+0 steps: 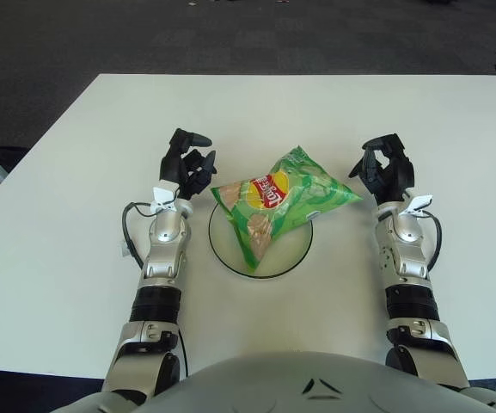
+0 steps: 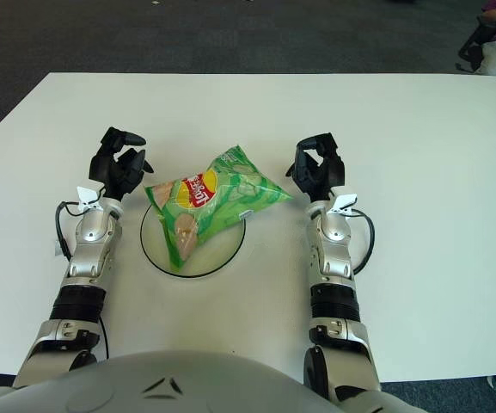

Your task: Put the snack into the plate.

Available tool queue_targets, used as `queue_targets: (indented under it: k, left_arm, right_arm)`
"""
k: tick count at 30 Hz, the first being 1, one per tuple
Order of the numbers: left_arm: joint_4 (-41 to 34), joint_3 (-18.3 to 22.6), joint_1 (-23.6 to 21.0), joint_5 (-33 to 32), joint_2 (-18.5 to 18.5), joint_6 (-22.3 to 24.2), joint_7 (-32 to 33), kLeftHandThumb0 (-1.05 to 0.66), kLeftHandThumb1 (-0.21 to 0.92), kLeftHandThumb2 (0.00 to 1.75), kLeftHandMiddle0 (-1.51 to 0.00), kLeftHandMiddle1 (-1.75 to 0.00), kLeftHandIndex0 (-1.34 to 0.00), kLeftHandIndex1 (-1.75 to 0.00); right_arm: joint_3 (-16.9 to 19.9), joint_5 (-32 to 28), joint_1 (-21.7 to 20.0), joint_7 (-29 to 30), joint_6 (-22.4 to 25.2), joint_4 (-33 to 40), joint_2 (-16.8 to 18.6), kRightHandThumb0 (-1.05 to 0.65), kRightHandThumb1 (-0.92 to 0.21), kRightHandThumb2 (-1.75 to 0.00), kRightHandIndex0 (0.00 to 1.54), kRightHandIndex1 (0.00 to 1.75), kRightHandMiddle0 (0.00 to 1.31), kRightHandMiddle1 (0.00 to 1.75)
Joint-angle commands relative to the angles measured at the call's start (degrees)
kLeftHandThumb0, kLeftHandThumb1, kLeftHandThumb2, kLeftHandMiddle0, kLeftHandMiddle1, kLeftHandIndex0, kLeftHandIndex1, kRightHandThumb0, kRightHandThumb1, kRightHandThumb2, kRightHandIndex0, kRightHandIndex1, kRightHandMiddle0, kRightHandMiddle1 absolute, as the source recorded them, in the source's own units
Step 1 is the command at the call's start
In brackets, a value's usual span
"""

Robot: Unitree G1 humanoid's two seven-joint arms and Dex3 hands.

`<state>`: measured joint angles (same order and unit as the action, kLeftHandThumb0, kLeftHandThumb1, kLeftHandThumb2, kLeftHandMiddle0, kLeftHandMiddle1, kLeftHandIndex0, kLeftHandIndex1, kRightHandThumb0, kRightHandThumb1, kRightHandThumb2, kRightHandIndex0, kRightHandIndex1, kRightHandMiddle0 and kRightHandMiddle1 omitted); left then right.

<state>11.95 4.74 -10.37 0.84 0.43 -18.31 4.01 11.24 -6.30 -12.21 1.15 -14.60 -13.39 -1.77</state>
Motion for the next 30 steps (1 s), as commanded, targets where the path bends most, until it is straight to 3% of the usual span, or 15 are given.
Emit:
queue_targets:
  k: [1,30]
  left_arm:
    - [-0.3,0.2,0.7,0.4,0.2,-0.5,0.6,-0.36,0.92,0.34,-0.82,-1.69,-0.39,-1.56]
    - [-0.3,0.4,0.5,0.3,0.7,-0.2,0.2,-0.36,0.92,0.34,-0.83,-1.68,-0.4,-1.55]
  right_arm:
    - [0.1,-0.4,0.3,-0.1,-0.2,0.1,-0.1,-0.35,-0.87,-0.57,0.82,1.75,0.24,1.74]
    - [-2.2,2.1,1.6,1.6,-0.4,2.2,-0.2,-0.35,-0.91,-0.48,0.86,1.75,0.25,1.71]
